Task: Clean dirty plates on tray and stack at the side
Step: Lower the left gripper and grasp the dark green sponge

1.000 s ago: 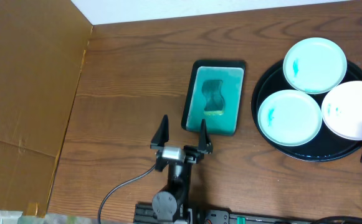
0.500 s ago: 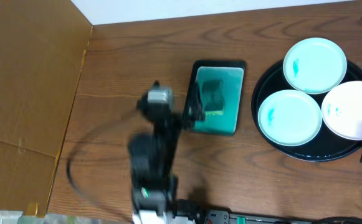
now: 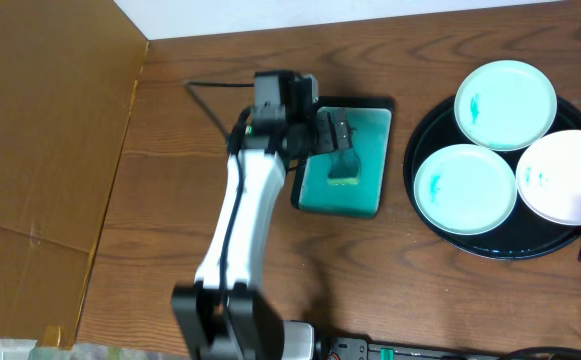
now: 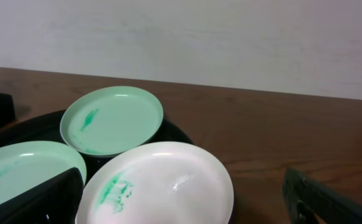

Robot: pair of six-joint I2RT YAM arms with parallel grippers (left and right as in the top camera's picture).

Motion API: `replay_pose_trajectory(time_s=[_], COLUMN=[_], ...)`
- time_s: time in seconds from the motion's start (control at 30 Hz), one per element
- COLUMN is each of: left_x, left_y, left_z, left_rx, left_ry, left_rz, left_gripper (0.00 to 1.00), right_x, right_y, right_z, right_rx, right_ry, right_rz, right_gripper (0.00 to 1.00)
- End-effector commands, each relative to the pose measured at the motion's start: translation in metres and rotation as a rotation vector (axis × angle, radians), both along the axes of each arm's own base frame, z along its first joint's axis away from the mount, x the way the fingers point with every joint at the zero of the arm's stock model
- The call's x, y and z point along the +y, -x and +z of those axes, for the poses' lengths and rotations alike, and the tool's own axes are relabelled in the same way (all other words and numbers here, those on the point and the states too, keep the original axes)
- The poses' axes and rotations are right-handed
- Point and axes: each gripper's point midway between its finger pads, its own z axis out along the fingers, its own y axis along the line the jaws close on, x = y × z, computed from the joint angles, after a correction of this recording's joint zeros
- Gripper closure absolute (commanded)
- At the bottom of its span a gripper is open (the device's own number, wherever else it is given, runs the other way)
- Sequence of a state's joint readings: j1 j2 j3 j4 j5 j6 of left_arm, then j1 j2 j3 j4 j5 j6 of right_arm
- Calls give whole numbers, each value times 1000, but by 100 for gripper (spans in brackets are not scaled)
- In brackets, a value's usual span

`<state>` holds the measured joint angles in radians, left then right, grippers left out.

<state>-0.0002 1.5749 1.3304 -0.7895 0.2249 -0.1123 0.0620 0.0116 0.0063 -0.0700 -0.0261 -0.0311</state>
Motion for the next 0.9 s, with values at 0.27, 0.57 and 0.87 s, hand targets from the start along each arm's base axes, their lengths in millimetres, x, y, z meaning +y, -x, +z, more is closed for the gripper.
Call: replay_pose_trajectory(time_s=[0.27,0.57,0.87], left_x=[-2,-8,-11], left_y=[-27,-25,-25], left_z=[-50,-105,-141], left_rx=[123,268,332], left_ry=[-32,-14,-12], left_rz=[32,114,143], left_gripper=[0,0,14], right_x=[-1,-1,-1], right_y=[0,0,0], right_z=[0,0,0], right_rx=[-1,-1,-1], right_ry=[7,7,7], right_rz=[-2,-2,-2], right_gripper=[1,1,1])
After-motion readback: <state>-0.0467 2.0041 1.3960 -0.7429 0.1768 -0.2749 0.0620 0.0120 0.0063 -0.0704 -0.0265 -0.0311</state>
